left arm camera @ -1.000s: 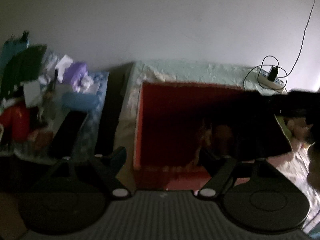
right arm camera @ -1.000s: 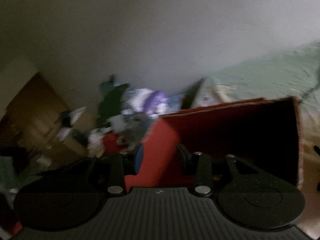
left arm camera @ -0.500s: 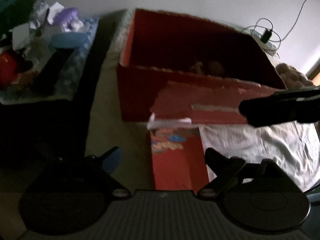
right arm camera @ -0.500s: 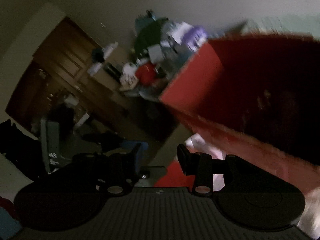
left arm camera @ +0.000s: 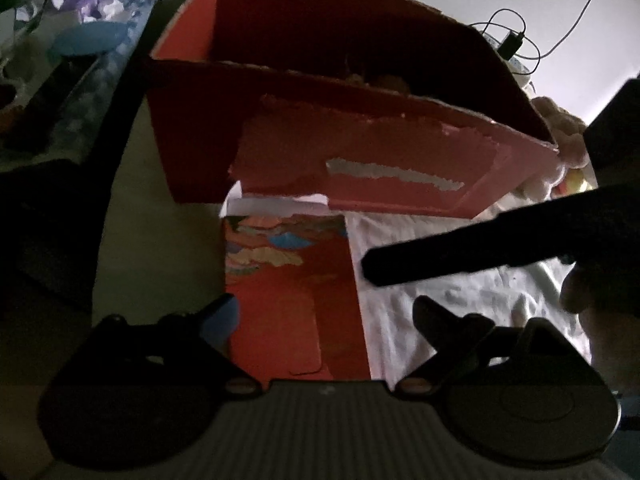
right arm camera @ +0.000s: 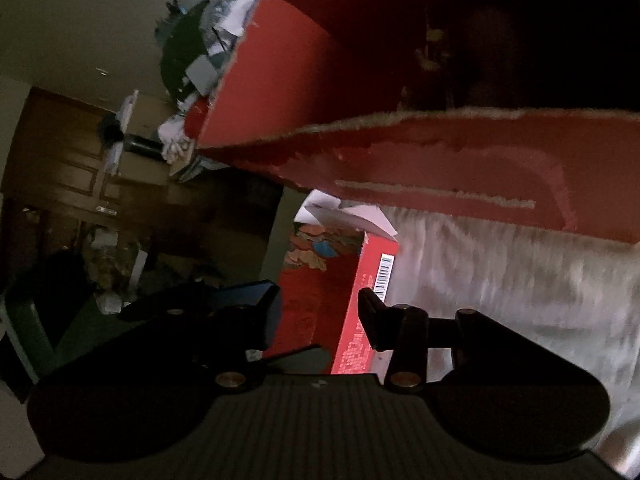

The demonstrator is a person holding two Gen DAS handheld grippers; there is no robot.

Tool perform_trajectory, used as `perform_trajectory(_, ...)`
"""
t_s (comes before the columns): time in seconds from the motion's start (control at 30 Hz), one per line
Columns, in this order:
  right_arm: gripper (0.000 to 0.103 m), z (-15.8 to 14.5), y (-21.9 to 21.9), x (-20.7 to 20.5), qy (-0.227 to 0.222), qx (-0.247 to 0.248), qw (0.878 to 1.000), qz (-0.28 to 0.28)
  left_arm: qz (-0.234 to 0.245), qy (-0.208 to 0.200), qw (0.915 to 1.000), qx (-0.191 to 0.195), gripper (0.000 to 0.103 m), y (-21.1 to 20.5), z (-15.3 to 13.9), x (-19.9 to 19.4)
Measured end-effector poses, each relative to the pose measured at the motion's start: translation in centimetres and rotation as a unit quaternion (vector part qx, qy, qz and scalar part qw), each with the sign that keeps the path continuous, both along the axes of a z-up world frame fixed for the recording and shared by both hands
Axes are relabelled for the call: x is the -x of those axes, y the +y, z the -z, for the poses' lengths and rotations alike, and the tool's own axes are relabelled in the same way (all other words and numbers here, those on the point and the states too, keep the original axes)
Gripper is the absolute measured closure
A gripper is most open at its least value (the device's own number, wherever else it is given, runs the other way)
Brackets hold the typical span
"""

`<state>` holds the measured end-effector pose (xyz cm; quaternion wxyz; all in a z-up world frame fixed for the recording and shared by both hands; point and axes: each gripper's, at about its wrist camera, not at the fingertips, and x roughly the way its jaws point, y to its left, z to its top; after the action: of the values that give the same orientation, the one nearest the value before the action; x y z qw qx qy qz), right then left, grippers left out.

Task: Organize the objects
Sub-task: 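Grasp the red patterned carton with a barcode in the right gripper, then lift the carton and carry it over the red box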

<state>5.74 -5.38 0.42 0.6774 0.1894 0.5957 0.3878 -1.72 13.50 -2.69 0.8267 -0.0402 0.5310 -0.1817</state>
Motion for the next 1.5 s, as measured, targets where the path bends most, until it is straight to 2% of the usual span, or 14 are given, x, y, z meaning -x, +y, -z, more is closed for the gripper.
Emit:
perform_trajectory(0.33, 0.056, 1.3, 1.4, 0.2, 0.014, 0.028, 0.999, -0.009, 0.004, -0.015, 0.9993, -0.034, 0.009, -0.5, 0.0, 0.2)
perform_trajectory(0.63, 0.056, 2.7, 1.4, -0.2, 0.031, 0.046, 0.998, -0.004, -0.01, -0.001, 0.9993, -0.037, 0.008, -0.2, 1.2, -0.5)
perform_trajectory(0.93, 0.053, 3.3, 0.4, -0.4, 0.049, 0.042, 0.998, -0.005, -0.017, 0.023, 0.9976, -0.063, 0.011, -1.5, 3.0, -0.8)
perform_trajectory(1.03, 0.054, 3.3, 0.0, -0.2, 0.047, 0.042, 0.998, -0.011, -0.021, 0.022, 0.9975, -0.064, 0.017, -1.5, 2.7, -0.7)
perform_trajectory(1.17, 0.055, 3.0, -0.6, 0.1, 0.054, 0.036, 0.998, -0.026, -0.026, 0.02, 0.9976, -0.061, 0.018, -1.3, 1.7, -0.3)
perform_trajectory(1.5, 0.055, -0.8, -0.7, 1.5, -0.009, -0.014, 0.995, -0.1, -0.045, -0.037, 0.994, -0.092, 0.018, -1.5, -3.5, 2.7)
